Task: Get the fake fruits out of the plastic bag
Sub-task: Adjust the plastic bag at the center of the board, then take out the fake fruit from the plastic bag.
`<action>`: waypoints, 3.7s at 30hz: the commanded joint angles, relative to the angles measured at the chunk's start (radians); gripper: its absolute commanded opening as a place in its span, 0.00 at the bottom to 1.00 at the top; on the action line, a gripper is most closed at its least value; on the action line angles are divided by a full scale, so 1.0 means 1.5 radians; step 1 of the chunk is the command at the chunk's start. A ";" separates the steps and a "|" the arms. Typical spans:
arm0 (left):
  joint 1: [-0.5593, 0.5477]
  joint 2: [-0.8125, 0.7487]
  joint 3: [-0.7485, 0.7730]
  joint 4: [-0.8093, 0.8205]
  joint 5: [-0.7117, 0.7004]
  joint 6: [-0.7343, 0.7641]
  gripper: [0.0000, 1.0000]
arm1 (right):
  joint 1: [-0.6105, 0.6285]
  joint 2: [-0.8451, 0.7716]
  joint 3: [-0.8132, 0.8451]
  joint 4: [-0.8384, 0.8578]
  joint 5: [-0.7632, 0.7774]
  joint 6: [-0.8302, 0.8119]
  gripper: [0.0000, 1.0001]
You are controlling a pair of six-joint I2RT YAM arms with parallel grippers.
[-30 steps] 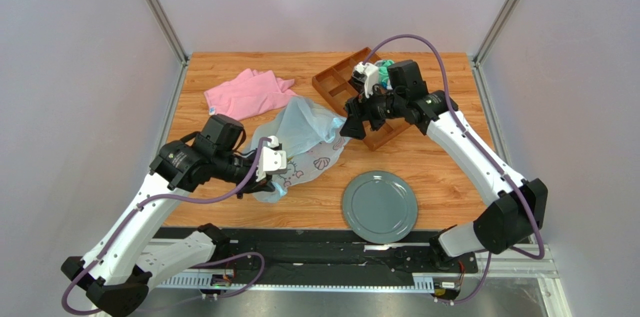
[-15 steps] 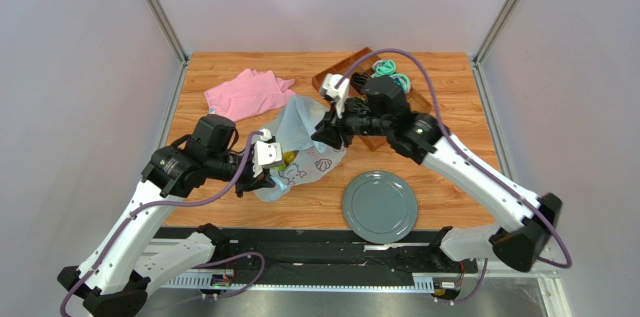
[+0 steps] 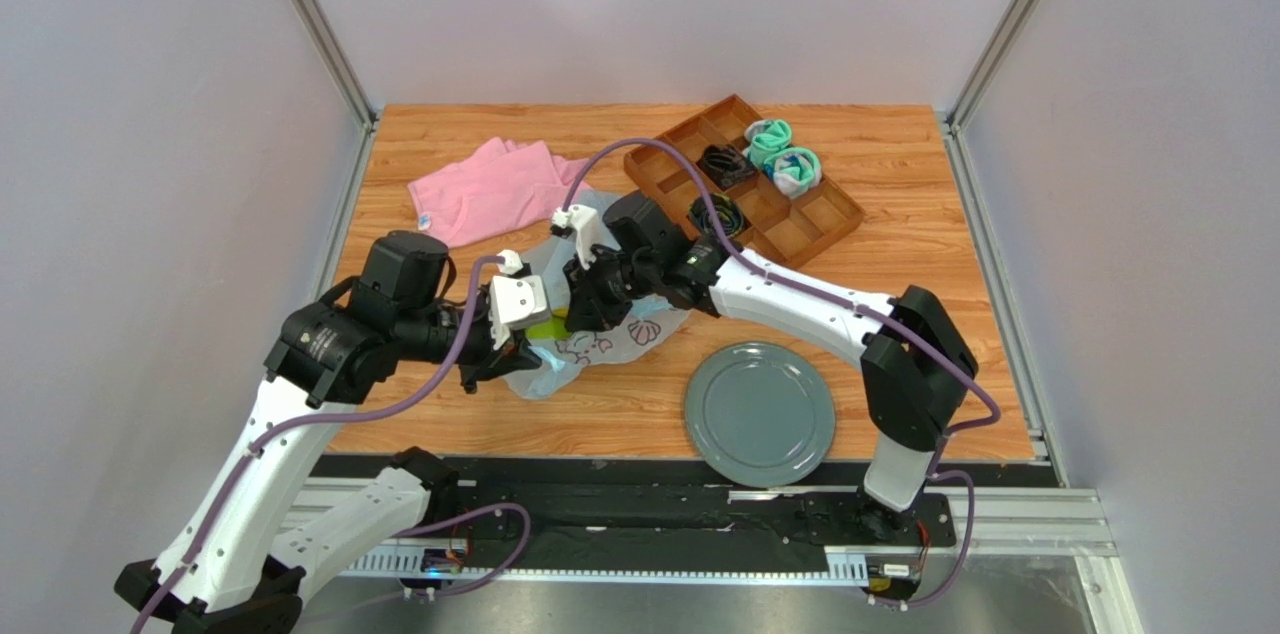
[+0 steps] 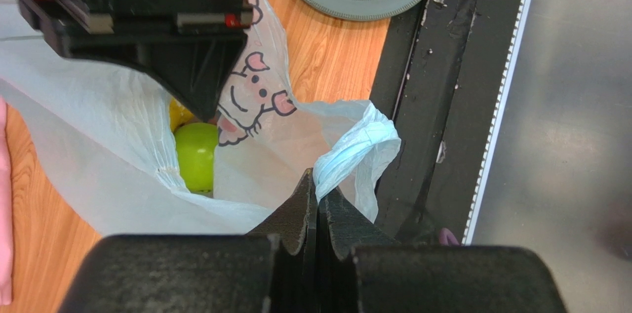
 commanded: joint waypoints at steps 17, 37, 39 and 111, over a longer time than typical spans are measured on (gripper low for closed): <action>0.039 -0.058 -0.018 -0.011 0.082 -0.044 0.00 | 0.088 0.152 0.091 0.057 0.289 0.046 1.00; 0.042 -0.069 -0.004 -0.008 0.081 -0.053 0.00 | 0.051 0.183 0.176 0.052 0.298 -0.017 0.89; 0.045 -0.070 -0.005 -0.002 0.078 -0.058 0.00 | 0.058 0.189 0.147 0.060 0.293 -0.028 0.89; 0.108 -0.025 -0.062 0.094 -0.004 -0.076 0.00 | -0.132 -0.278 0.033 -0.253 -0.150 -0.332 0.47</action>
